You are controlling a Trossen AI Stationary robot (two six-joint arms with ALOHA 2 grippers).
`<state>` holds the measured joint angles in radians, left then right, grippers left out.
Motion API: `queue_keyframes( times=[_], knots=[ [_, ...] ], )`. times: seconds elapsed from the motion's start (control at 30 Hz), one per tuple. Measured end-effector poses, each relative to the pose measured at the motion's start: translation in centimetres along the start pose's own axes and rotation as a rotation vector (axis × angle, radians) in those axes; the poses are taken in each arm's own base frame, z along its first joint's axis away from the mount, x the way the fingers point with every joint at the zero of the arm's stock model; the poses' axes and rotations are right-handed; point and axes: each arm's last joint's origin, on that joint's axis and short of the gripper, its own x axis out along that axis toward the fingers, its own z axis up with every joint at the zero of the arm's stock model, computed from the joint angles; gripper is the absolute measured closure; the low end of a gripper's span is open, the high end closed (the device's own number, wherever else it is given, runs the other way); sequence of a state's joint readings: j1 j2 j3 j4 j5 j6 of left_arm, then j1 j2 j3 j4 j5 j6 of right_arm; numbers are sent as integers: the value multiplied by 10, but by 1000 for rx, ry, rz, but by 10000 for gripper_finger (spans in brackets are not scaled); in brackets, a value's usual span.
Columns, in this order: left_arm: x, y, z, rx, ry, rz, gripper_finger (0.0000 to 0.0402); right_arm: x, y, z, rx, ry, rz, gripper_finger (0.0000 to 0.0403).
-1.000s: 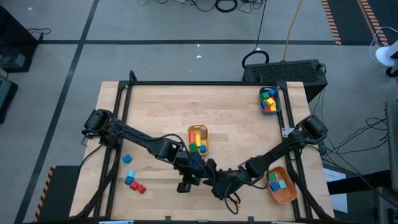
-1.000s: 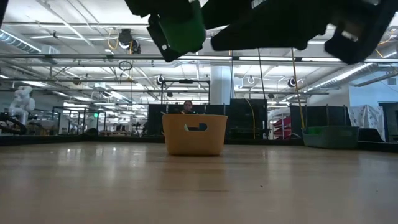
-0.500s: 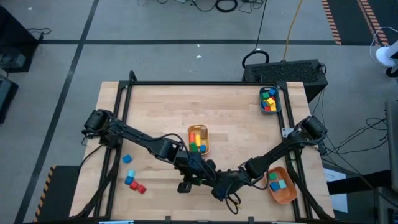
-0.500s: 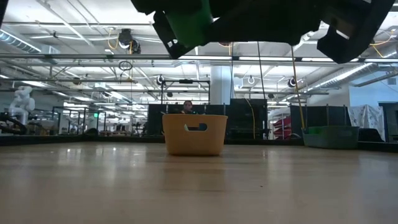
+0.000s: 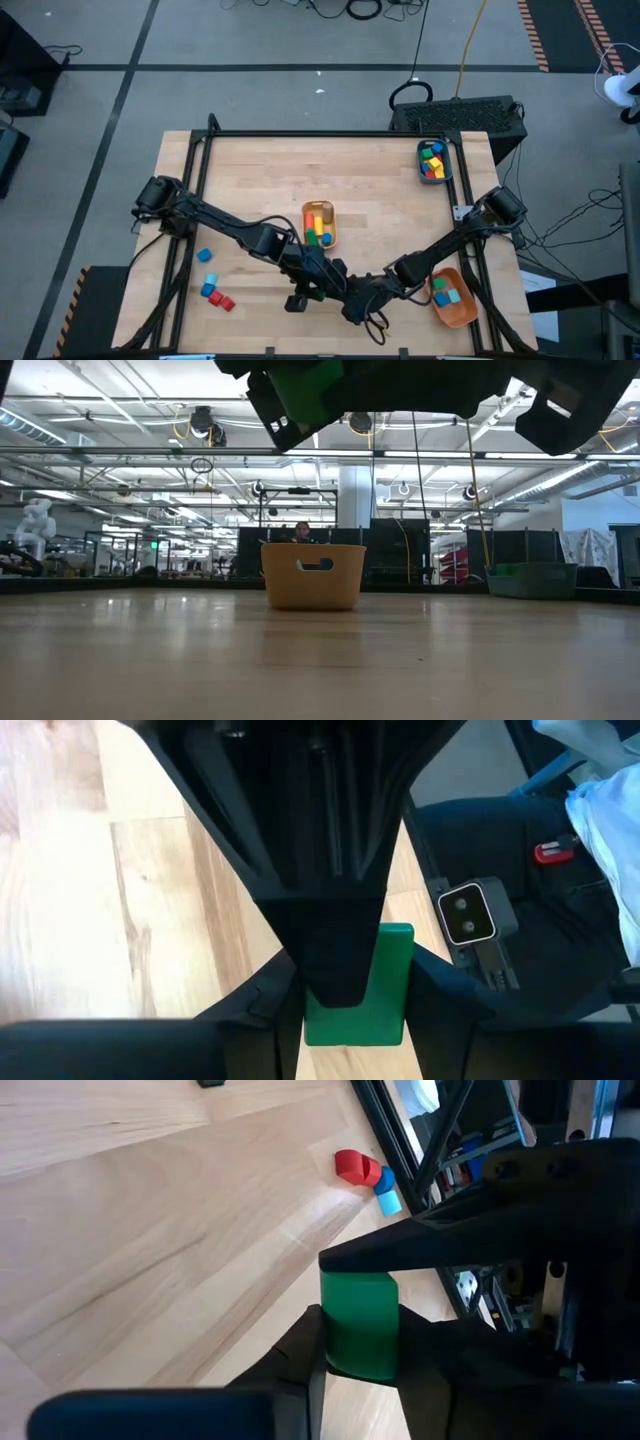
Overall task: Sort blocks by size
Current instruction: Put the green half-circle block into the orange bin
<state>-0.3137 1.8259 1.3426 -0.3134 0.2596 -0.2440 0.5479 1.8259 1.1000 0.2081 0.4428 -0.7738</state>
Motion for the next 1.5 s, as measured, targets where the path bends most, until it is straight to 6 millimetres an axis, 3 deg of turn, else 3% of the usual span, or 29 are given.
queue_keyframes(
  times=[0.13,0.4,0.57,0.73,1.03,1.23,1.5],
  knots=[
    [0,1,0,21,0,5,251,0,1,0,-7,4,1,340],
    [-5,6,-6,-25,77,68,143,-4,6,3,-21,41,-12,355],
    [-17,3,-14,-95,164,89,126,-22,8,8,56,61,62,355],
    [-38,-13,-19,-123,183,195,125,-51,17,9,153,158,155,353],
    [-76,-57,-48,-160,204,488,124,-130,37,8,464,409,282,350],
    [-77,-76,-76,-256,235,542,124,-174,56,4,667,599,351,349],
    [-67,-79,-113,-331,296,626,124,-207,78,0,866,841,366,349]
  ],
)
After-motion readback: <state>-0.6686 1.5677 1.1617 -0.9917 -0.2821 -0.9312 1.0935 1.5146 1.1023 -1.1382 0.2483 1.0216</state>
